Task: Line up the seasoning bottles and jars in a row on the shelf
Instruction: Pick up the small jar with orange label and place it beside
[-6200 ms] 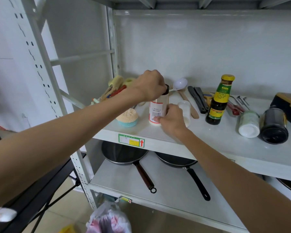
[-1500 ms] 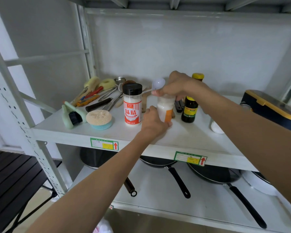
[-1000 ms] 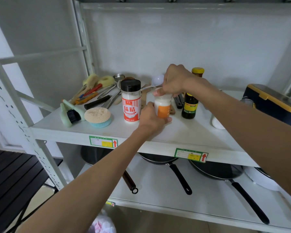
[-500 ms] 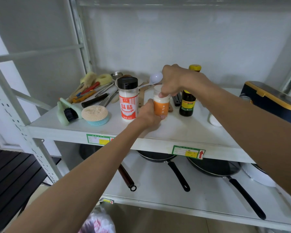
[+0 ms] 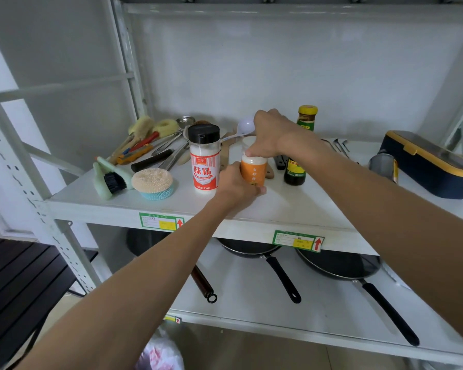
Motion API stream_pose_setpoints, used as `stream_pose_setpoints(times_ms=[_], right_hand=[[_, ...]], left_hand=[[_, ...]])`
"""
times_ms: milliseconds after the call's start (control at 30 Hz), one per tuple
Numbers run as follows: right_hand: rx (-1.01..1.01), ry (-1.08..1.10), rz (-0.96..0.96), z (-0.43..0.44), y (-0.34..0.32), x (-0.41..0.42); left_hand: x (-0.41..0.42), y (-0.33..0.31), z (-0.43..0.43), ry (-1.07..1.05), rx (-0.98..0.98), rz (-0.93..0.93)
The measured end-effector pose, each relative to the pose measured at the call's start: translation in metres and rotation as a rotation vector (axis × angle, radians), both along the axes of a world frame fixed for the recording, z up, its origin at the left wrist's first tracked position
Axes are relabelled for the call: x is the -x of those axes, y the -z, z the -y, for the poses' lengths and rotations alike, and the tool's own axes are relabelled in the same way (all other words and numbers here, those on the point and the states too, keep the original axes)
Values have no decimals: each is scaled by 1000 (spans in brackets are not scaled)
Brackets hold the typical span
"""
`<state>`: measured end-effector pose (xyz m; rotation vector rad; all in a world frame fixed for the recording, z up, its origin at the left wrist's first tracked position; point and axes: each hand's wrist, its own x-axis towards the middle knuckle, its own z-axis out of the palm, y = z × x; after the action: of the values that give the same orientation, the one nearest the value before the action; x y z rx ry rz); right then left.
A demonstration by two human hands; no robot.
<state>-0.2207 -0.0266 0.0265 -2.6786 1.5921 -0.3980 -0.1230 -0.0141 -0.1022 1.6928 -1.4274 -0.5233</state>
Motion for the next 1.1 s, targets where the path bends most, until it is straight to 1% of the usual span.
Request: stream_pose_setpoints(times_ms=[200, 433, 600, 633, 667, 700, 733, 800, 833, 867, 933, 1033, 1100], right_hand=[[10, 12, 53, -1, 5, 1], [3, -1, 112, -1, 8, 6], [-96, -1, 110, -4, 1, 16], [-115, -6, 145, -5, 0, 20], [-127, -16, 224, -7, 0, 25], [-115, -21, 343, -8, 2, 30], [-61, -9, 488, -8, 6, 36], [131, 107, 740, -5, 19, 47], [203, 188, 837, -5, 27, 51], [229, 248, 913, -4, 37, 54], [191, 312, 976, 1, 57, 57], [135, 362, 921, 10, 81, 58], [108, 407, 881, 13, 90, 56]], left_hand=[[1, 3, 6, -11, -39, -2], [3, 6, 4, -3, -11, -21], [4, 7, 4, 10, 8, -84], [3, 7, 3, 17, 11, -89], [3, 7, 3, 26, 14, -93], [2, 8, 3, 36, 13, -101], [1, 8, 2, 47, 11, -110], [-1, 9, 1, 69, 17, -133], [-1, 10, 0, 78, 24, -142], [-2, 10, -1, 86, 31, -148], [-2, 10, -3, 105, 40, -156], [1, 3, -12, 126, 81, -184], [5, -7, -22, 144, 157, -212]])
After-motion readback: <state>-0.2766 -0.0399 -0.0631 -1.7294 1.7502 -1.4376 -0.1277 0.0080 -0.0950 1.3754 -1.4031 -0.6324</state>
